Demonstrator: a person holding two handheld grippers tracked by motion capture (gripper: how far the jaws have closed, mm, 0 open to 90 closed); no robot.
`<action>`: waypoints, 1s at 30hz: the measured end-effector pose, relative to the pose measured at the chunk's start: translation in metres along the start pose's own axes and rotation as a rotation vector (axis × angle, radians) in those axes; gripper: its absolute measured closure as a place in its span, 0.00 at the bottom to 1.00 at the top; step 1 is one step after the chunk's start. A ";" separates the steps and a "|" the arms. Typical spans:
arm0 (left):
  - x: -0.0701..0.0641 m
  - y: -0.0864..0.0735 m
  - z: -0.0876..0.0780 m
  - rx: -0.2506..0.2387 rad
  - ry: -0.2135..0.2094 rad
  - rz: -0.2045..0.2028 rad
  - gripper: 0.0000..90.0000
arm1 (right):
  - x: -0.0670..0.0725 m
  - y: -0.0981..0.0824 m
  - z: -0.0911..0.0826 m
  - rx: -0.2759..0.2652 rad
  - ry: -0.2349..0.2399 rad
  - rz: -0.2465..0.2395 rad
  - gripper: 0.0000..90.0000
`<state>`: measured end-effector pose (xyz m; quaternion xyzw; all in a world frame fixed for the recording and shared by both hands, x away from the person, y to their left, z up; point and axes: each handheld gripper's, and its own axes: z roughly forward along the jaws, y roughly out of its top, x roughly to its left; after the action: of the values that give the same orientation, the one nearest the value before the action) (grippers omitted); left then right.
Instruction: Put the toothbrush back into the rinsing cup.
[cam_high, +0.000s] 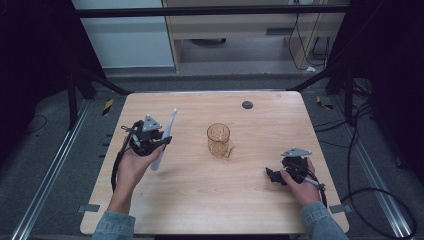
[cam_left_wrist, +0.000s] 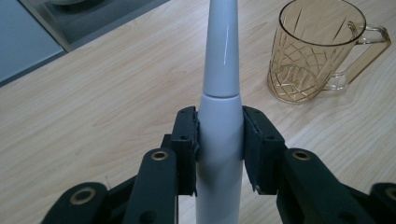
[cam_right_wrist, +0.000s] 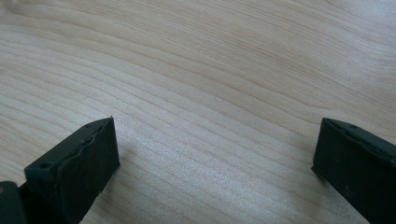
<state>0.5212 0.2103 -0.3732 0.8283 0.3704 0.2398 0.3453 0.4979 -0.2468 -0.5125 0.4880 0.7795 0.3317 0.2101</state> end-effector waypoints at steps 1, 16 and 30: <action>0.000 0.002 0.002 0.000 -0.002 0.003 0.75 | 0.000 0.000 0.000 0.000 0.001 -0.001 0.00; -0.011 0.023 0.009 -0.038 -0.049 0.004 0.75 | 0.000 0.000 0.000 0.000 0.001 -0.001 0.00; -0.019 0.049 0.014 -0.054 -0.070 0.031 0.75 | 0.000 0.000 0.000 0.000 0.000 0.000 0.00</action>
<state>0.5404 0.1664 -0.3484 0.8321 0.3385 0.2259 0.3767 0.4979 -0.2469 -0.5125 0.4880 0.7797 0.3315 0.2100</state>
